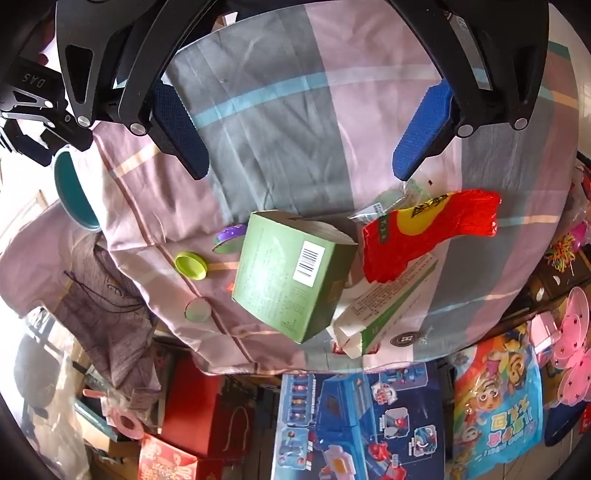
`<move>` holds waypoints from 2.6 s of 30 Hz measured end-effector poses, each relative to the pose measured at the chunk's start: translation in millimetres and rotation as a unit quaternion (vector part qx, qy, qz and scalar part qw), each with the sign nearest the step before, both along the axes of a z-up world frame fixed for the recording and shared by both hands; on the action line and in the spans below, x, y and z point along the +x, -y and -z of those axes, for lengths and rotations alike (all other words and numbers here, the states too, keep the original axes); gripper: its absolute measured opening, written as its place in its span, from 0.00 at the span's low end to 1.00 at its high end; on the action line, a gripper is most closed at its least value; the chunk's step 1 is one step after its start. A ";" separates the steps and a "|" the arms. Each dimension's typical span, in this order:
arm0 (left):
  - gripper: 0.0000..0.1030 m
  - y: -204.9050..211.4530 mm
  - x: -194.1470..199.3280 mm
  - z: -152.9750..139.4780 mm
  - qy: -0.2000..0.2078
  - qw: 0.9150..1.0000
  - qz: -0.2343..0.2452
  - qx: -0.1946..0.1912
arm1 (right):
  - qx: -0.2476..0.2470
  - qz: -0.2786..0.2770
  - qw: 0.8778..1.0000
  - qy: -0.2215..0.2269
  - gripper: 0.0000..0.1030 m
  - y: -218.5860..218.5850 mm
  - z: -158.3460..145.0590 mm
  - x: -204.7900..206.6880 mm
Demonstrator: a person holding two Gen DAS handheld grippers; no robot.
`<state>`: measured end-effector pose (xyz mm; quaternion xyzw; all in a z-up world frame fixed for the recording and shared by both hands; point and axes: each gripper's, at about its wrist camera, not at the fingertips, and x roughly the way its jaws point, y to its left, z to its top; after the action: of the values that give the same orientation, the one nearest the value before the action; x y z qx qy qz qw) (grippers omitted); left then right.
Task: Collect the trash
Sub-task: 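Move the right tool toward the green cardboard box on the table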
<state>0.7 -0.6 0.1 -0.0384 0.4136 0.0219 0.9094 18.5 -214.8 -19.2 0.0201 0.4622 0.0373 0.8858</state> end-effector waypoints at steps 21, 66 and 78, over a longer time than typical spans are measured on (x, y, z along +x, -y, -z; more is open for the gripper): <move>0.96 -13.2 -9.3 0.9 0.004 1.000 -0.018 0.019 | -0.008 0.002 1.000 -0.015 0.94 -1.4 4.2 0.8; 0.96 -13.6 -12.0 2.7 -0.001 1.000 -0.014 0.026 | -0.006 0.002 0.999 -0.038 0.94 -1.9 11.0 10.4; 0.96 -26.9 -4.1 11.4 -0.014 0.999 -0.016 0.025 | -0.012 -0.020 0.999 -0.043 0.94 -21.2 10.6 22.6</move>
<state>-3.4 26.3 -11.3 -0.0220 0.4250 0.0469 0.9037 41.1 -193.6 -29.8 0.0014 0.5006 0.0488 0.8643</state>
